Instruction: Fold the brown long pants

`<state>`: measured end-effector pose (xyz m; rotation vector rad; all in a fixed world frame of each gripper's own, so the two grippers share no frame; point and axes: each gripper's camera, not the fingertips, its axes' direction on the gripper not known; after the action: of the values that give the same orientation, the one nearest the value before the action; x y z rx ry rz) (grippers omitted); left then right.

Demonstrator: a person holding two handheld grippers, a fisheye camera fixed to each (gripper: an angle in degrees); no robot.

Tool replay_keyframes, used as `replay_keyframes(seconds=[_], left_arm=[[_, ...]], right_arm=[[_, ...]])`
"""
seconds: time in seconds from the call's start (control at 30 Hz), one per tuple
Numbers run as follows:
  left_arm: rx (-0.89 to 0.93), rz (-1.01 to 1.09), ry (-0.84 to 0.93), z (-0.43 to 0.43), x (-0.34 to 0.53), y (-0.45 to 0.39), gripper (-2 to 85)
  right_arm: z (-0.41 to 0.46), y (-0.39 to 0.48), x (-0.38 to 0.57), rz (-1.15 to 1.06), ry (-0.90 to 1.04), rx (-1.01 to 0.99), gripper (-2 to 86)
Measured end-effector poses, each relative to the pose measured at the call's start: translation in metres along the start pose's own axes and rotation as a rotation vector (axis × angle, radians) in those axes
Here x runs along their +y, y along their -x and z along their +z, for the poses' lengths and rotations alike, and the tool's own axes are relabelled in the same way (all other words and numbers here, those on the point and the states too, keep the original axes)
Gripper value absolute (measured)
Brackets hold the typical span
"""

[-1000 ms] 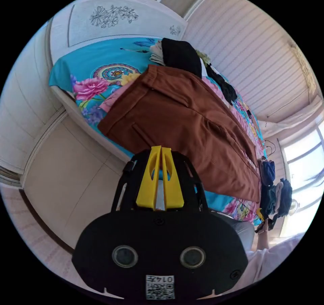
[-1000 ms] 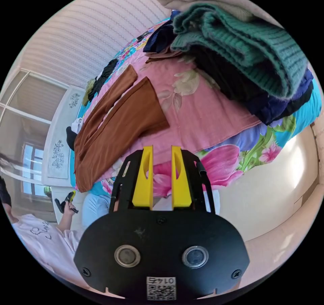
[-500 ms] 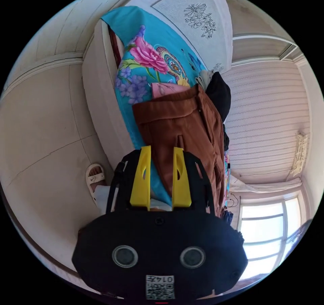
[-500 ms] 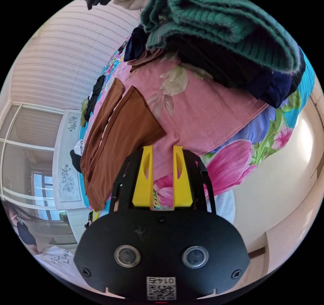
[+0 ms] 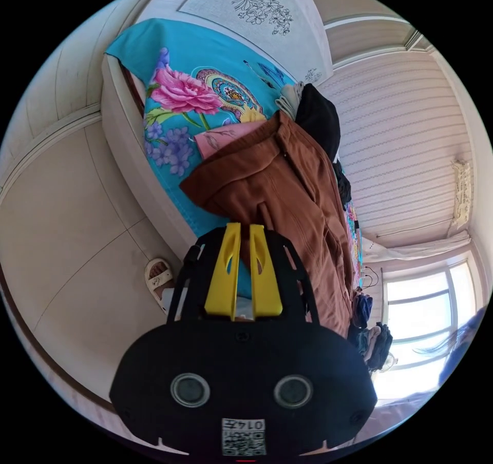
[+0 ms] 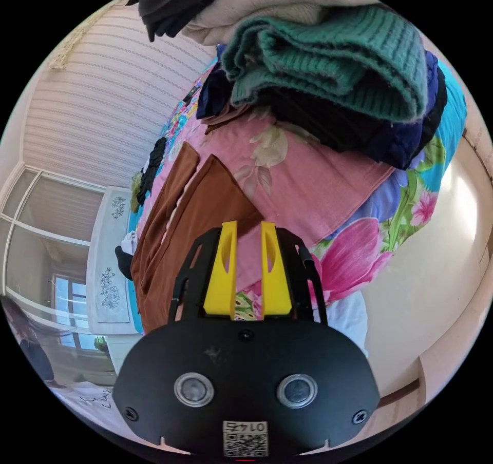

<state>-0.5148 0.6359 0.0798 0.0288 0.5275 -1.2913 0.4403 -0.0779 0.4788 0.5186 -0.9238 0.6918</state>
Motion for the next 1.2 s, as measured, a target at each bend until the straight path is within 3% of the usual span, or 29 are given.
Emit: replay_keyframes(seconds=[0.17,0.33,0.63,0.9,1.03,1.2], left_arm=[[0.051,-0.039,0.017,-0.013,-0.005,0.002,8.4],[0.003,-0.022,0.011,-0.031,-0.007,-0.005,1.5],[0.162,0.119,-0.038,-0.11,-0.012,-0.027,-0.9],[0.308,0.335,-0.165,-0.139,-0.085,-0.131,-0.7],[0.263,0.38,-0.163,-0.107,-0.142,-0.186,0.5],[0.047,0.216,-0.147,-0.036,-0.183,-0.212,4.9]], right_arm=[[0.03,0.009,-0.005,-0.002,0.118,-0.077,8.8],[0.047,-0.01,-0.007,0.068,0.104,-0.185,4.3],[0.016,0.043,-0.036,-0.229,0.131,-0.206,0.3],[0.047,0.147,-0.134,-0.458,0.134,-0.17,1.2],[0.098,0.193,-0.197,-0.452,0.167,-0.125,2.3],[0.183,0.193,-0.241,-0.261,0.207,-0.125,7.8]])
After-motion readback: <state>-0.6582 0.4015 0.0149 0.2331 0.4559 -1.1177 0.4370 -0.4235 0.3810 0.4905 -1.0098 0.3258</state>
